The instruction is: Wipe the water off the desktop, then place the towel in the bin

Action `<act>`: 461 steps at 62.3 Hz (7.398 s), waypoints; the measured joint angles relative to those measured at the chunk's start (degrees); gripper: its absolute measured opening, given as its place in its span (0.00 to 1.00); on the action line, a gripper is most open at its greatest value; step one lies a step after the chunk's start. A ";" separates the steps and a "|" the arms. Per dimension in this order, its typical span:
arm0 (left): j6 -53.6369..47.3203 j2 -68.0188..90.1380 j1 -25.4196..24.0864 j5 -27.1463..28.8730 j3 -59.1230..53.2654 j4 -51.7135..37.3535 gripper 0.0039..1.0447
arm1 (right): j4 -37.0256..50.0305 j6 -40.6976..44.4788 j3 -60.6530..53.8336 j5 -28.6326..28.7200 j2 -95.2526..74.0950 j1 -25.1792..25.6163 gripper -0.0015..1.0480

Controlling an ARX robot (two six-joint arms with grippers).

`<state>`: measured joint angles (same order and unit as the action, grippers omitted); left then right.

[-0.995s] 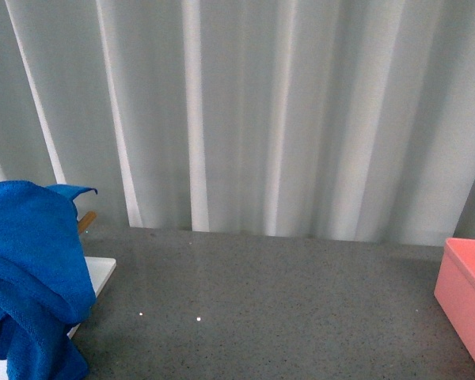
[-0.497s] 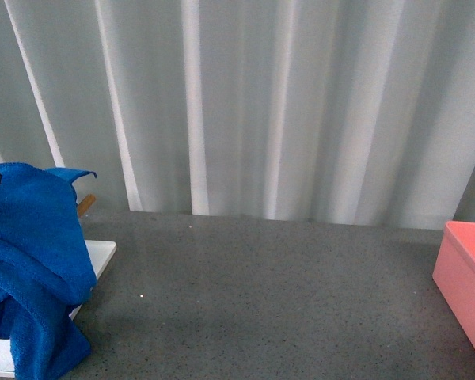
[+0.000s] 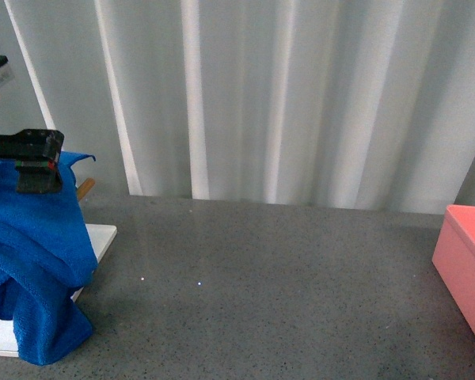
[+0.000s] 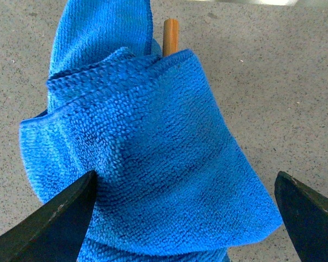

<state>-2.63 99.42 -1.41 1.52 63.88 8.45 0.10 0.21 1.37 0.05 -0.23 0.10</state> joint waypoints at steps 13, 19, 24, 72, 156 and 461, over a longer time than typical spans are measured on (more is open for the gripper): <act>1.73 4.11 0.63 3.65 0.00 -3.30 0.94 | 0.00 0.00 0.00 0.00 0.00 0.00 0.93; 2.08 4.81 0.66 5.09 -0.09 -4.44 0.94 | 0.00 0.00 0.00 0.00 0.00 0.00 0.93; 2.69 5.03 0.66 5.90 -0.66 -6.05 0.94 | 0.00 0.00 0.00 0.00 0.00 0.00 0.93; 4.50 -4.81 4.59 1.77 -6.75 -8.37 0.05 | 0.00 -0.02 0.00 0.00 0.00 0.00 0.93; 26.23 -26.91 28.06 -22.49 -14.95 -25.99 0.05 | -8.59 -0.79 4.11 -1.84 -8.92 0.22 0.93; 3.06 -66.88 4.13 -0.31 -59.32 -36.00 0.03 | 34.12 22.43 31.12 16.92 -76.04 -20.79 0.06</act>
<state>0.43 32.53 2.72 1.21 4.56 -27.55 34.22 22.63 32.49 16.97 -76.27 -20.69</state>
